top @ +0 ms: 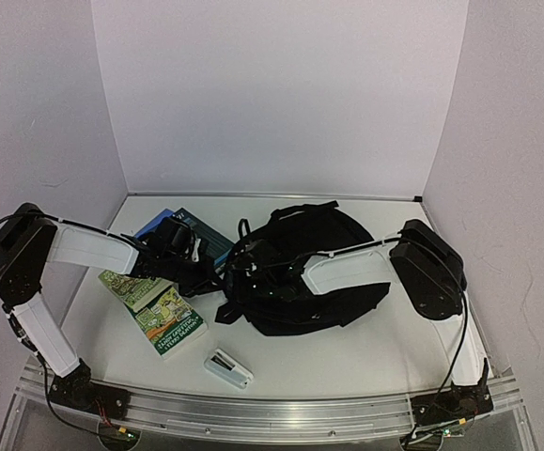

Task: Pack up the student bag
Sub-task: Unzip the student bag at the center of the board.

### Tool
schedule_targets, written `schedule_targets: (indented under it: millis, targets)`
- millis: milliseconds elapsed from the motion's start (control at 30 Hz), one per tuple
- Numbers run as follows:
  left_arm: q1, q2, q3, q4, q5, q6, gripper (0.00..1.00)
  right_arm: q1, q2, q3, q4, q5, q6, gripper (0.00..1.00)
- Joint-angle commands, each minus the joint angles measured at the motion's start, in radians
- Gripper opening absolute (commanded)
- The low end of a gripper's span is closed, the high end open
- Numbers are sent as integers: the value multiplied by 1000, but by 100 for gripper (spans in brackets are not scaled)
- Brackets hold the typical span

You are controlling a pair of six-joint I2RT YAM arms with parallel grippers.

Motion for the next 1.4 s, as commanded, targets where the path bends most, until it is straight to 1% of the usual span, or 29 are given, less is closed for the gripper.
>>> schedule_targets:
  millis: [0, 33, 133, 267, 333, 400, 533, 767, 933, 1100, 1167, 1233, 1367]
  targets:
    - [1, 8, -8, 6, -1, -7, 0, -2, 8, 4, -6, 104, 19, 4]
    - [2, 7, -8, 5, -4, -7, 0, -2, -15, -3, -3, 116, 19, 0]
    - [7, 3, -14, 6, -9, -12, 0, -3, -109, -35, 0, 159, 13, 0]
    - [18, -3, -14, -16, -13, -8, 0, -6, -281, -118, -5, 286, -14, 0]
    - [22, -9, -13, -25, -16, -3, 0, -17, -350, -151, -19, 320, -22, 0]
    - [29, -16, -9, -43, -18, 7, 0, -61, -426, -202, -48, 309, -12, 0]
    - [34, -26, 8, -83, -30, 43, 0, -172, -518, -321, -64, 278, -6, 0]
    - [51, -60, 18, -152, -75, 75, 0, -357, -611, -462, -71, 248, -15, 0]
    - [71, -95, 22, -199, -96, 97, 0, -459, -638, -492, -71, 211, -33, 0]
    - [87, -135, 28, -247, -126, 121, 0, -527, -695, -512, -73, 207, -47, 0]
    - [93, -137, 24, -245, -127, 122, 0, -558, -700, -527, -72, 177, -43, 0]
    - [93, -123, 25, -223, -98, 125, 0, -569, -689, -542, -67, 126, -44, 0]
    - [93, -56, 40, -142, 5, 125, 0, -568, -640, -578, 1, -46, -47, 0]
